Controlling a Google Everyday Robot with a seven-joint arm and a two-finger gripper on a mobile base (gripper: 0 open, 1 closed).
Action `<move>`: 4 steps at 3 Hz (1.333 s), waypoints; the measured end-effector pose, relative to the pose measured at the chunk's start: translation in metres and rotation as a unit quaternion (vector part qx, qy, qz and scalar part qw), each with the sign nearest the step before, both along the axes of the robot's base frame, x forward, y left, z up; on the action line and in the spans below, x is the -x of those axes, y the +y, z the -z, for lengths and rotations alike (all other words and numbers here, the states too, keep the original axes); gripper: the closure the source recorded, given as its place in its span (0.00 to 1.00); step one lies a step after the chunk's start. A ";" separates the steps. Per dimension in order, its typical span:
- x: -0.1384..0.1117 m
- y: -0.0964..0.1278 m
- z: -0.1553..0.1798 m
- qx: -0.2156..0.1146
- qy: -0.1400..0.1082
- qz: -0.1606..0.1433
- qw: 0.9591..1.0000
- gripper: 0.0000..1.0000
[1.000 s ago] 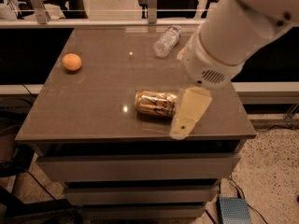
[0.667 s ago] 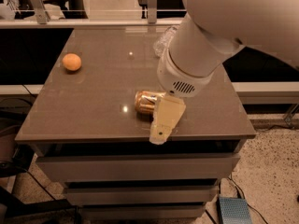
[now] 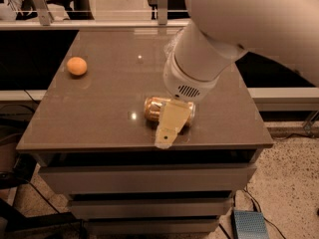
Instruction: Place orange can upright
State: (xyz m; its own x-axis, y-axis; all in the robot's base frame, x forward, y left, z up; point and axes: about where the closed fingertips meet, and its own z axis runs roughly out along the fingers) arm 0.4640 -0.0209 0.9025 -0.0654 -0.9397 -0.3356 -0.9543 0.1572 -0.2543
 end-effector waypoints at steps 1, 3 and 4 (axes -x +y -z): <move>-0.023 0.009 0.016 -0.001 0.007 0.003 1.000 0.00; -0.046 0.020 0.051 0.014 0.034 0.002 0.999 0.00; -0.051 0.019 0.064 0.018 0.044 0.004 0.999 0.17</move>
Offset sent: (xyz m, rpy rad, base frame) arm 0.0569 0.0295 -0.0559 -0.0211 0.0780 0.0068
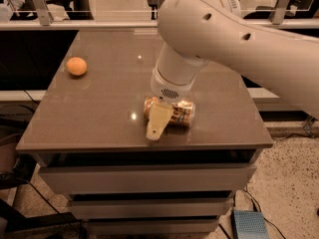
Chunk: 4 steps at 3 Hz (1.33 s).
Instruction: Place orange can upright
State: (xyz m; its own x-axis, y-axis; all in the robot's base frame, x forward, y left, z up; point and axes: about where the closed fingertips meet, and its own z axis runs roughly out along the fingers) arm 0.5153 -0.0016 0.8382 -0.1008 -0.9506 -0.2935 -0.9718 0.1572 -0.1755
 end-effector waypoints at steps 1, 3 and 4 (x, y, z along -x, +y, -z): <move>-0.003 0.000 0.005 0.000 0.003 0.003 1.000 0.41; -0.014 -0.001 -0.011 -0.035 -0.011 0.010 0.999 0.87; -0.036 -0.012 -0.040 -0.122 -0.041 0.023 0.991 1.00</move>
Offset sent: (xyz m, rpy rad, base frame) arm 0.0114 0.0016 -0.0030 0.0110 -0.0056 -0.0129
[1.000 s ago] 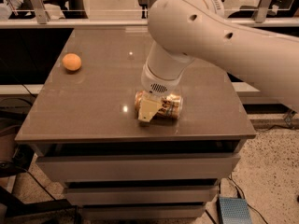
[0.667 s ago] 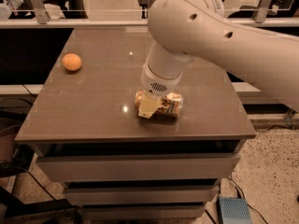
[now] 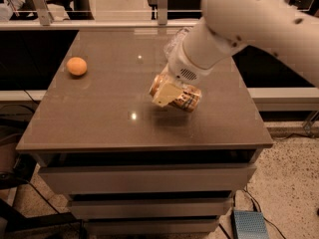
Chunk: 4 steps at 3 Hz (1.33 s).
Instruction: Place orange can upright
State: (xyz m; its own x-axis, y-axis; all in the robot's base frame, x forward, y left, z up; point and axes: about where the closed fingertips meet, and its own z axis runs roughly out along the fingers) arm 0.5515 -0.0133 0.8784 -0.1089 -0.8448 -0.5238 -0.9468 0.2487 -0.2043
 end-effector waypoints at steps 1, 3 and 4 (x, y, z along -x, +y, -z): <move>-0.018 -0.012 -0.014 -0.103 -0.034 0.008 0.994 1.00; -0.039 -0.024 -0.048 -0.348 -0.089 0.023 0.933 1.00; -0.042 -0.029 -0.060 -0.424 -0.097 0.031 0.900 1.00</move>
Offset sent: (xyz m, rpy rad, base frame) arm 0.0413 -0.0357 0.0668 0.8873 -0.1835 -0.0681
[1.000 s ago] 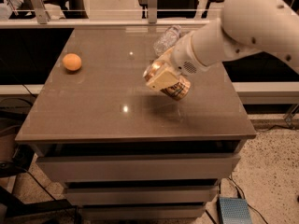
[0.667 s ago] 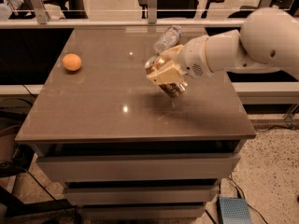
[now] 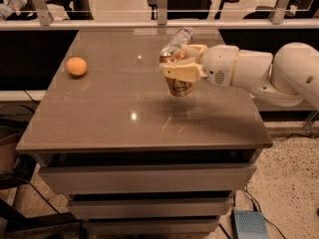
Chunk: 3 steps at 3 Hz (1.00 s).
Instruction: Place orange can upright
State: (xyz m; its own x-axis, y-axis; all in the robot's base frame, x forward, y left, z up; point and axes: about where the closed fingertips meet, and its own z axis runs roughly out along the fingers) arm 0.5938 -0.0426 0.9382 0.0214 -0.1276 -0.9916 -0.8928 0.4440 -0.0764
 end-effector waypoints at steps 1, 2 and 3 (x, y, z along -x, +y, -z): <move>0.002 -0.004 0.006 -0.052 0.009 0.004 0.999 1.00; 0.004 -0.006 0.020 -0.075 0.026 0.006 0.997 1.00; 0.006 -0.009 0.031 -0.081 0.041 0.010 0.996 1.00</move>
Offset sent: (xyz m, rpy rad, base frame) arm -0.0065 -0.0149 -0.0411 0.2026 0.0982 -0.0274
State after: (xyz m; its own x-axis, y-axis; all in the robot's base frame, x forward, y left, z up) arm 0.5879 -0.0514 0.9075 -0.0623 0.0349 -0.9974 -0.8837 0.4625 0.0714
